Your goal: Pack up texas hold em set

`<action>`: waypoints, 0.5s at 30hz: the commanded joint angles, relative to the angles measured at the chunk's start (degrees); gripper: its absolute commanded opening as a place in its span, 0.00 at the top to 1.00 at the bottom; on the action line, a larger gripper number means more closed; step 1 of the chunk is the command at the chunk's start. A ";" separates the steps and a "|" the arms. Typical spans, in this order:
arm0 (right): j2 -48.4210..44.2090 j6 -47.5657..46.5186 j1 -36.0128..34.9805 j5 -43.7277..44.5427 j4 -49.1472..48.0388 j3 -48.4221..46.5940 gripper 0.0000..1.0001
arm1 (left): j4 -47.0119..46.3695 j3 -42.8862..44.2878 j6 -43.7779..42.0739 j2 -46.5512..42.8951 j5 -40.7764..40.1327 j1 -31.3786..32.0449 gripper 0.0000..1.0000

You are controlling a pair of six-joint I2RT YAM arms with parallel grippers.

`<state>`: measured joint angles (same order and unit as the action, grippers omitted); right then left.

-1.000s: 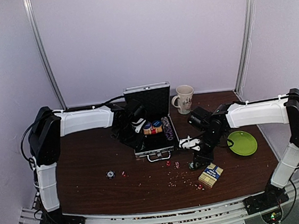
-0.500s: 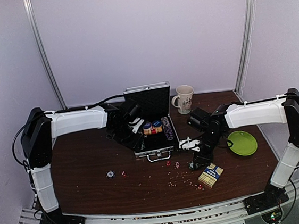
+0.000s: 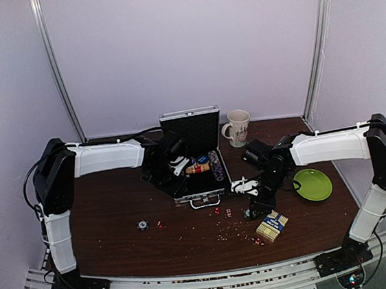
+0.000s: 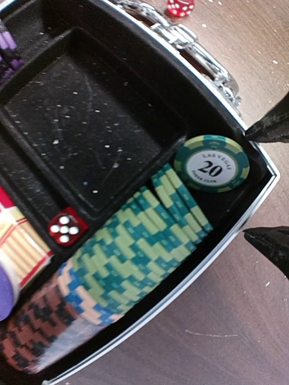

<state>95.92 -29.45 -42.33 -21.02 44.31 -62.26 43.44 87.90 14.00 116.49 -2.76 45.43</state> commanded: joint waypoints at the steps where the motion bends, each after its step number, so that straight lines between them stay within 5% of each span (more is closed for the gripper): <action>1: 0.45 -0.27 0.40 -0.34 0.43 -0.43 0.48 | -1.19 2.39 0.07 1.65 -2.31 -0.40 0.51; 15: 1.17 -0.47 0.40 -0.34 0.55 -0.67 0.48 | -0.81 3.37 -0.41 1.69 -1.39 -1.27 0.52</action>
<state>96.33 -29.63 -42.33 -21.02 44.36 -62.26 43.40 89.60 14.02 117.01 -3.95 44.64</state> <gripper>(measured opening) 0.522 0.477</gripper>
